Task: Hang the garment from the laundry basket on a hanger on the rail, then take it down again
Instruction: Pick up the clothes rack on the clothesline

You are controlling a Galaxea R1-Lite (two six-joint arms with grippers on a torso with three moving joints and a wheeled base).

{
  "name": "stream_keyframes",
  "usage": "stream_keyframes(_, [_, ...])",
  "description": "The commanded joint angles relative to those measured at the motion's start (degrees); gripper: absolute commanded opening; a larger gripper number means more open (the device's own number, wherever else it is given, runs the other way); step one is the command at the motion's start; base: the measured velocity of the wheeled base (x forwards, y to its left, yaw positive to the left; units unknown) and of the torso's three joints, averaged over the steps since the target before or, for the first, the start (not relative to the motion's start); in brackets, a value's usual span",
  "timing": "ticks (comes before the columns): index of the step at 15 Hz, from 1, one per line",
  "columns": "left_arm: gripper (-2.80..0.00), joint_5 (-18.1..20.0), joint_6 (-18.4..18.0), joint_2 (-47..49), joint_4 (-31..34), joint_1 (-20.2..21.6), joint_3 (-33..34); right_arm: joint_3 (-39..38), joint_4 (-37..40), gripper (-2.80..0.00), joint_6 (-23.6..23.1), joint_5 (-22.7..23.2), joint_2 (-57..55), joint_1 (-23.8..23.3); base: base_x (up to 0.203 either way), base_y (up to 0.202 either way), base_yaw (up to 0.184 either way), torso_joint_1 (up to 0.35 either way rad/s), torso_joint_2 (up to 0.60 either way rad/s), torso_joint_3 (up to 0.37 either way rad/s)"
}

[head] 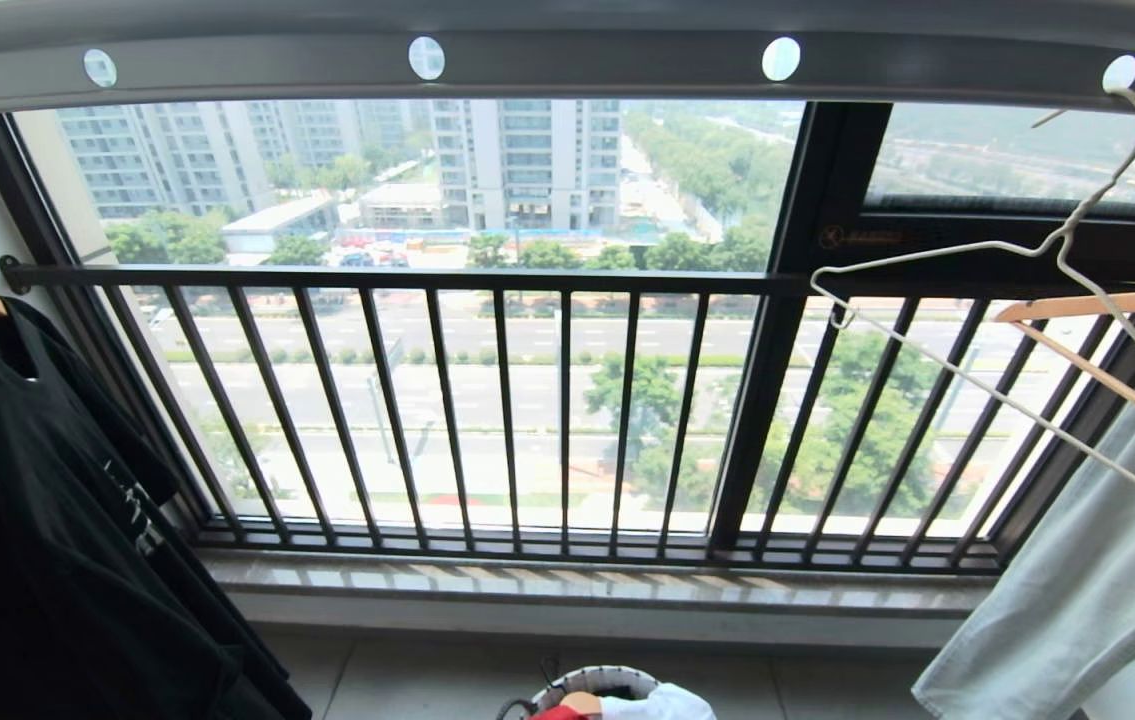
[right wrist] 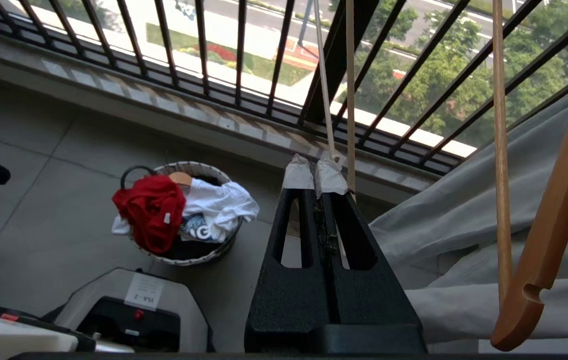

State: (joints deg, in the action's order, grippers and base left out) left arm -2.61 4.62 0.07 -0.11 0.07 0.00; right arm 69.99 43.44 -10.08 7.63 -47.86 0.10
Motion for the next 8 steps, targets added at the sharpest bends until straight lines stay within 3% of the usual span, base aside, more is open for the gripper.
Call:
stream_keyframes(1, [-2.80, 0.0, 0.0, 0.0, 0.0, 0.0, 0.0, 1.8, 0.8, -2.80, -1.7, 0.3, -6.1, 0.1, 0.000, 0.000, 0.000, 0.000, 0.00, 0.000])
stream_keyframes(5, [-2.80, 0.0, 0.0, 0.0, -0.1, 0.0, 0.0, 2.4, 0.8, -2.80, -5.5, 0.9, -7.2, 0.1, 0.000, 0.000, 0.000, 0.000, 0.00, 0.000])
stream_keyframes(6, [-2.80, 0.0, 0.0, 0.0, -0.1, 0.0, 0.0, 2.6, 0.7, 0.00, -6.9, 2.4, -6.8, 0.2, 0.000, 0.000, 0.000, 0.000, 0.00, 0.000])
stream_keyframes(8, [-2.80, 0.0, 0.0, 0.0, -0.1, 0.0, 0.0, 3.2, 0.9, 0.00, -7.1, 2.6, -7.2, 0.2, 0.000, 0.000, 0.000, 0.000, 0.00, 0.000])
